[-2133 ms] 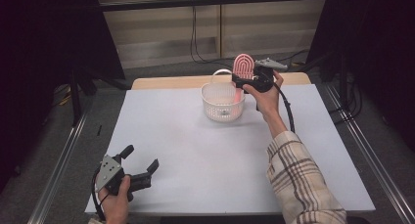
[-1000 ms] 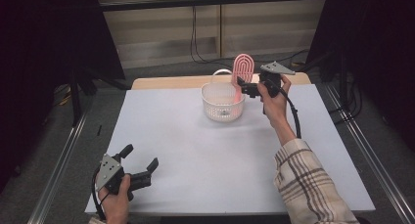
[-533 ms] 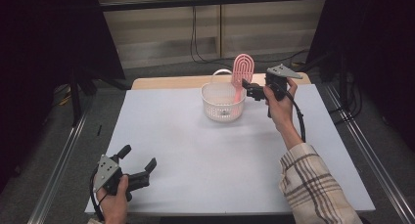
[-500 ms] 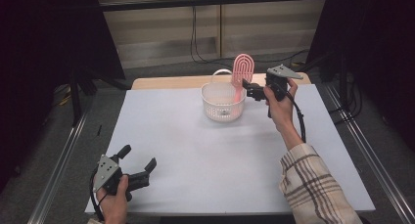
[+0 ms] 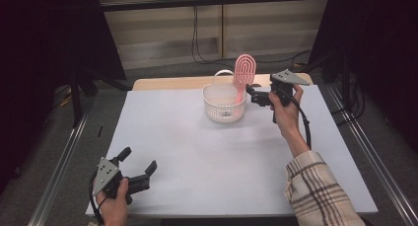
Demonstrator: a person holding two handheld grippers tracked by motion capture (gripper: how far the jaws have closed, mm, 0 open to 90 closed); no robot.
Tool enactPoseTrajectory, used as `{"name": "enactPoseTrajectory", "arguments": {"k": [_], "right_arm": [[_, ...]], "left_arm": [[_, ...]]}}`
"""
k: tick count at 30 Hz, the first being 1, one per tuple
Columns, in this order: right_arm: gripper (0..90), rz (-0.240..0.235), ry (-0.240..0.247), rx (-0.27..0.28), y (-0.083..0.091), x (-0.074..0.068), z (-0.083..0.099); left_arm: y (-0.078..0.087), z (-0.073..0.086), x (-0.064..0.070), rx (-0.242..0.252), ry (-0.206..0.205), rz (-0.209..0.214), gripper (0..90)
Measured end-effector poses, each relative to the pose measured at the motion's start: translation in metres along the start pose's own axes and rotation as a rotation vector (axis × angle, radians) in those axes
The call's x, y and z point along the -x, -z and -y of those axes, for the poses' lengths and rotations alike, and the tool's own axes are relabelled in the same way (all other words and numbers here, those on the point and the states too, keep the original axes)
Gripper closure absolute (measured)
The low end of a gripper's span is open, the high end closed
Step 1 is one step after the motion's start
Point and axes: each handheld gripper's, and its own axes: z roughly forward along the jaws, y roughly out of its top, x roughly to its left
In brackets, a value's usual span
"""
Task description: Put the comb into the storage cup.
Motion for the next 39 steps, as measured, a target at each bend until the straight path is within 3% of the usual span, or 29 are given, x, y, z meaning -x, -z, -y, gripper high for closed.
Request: {"name": "enactPoseTrajectory", "arguments": {"k": [16, 25, 34, 35, 39], "right_arm": [[0.6, -0.027, 0.019, 0.010, 0.030, -0.003, 0.007], [0.4, -0.007, 0.051, 0.001, 0.044, -0.005, 0.015], [0.4, -0.018, 0.062, -0.014, 0.055, -0.006, 0.021], [0.0, 0.007, 0.073, -0.007, 0.057, -0.007, 0.023], [0.0, 0.025, 0.068, -0.018, 0.066, -0.008, 0.029]], "left_arm": [[0.000, -0.001, 0.002, -0.005, -0.004, -0.011, 0.7], [0.000, -0.001, 0.000, -0.007, -0.004, -0.016, 0.7], [0.001, 0.001, -0.002, -0.006, 0.011, -0.027, 0.7], [0.002, 0.001, -0.003, -0.006, 0.010, -0.030, 0.7], [0.002, 0.000, -0.002, -0.002, 0.005, -0.031, 0.7]]}}
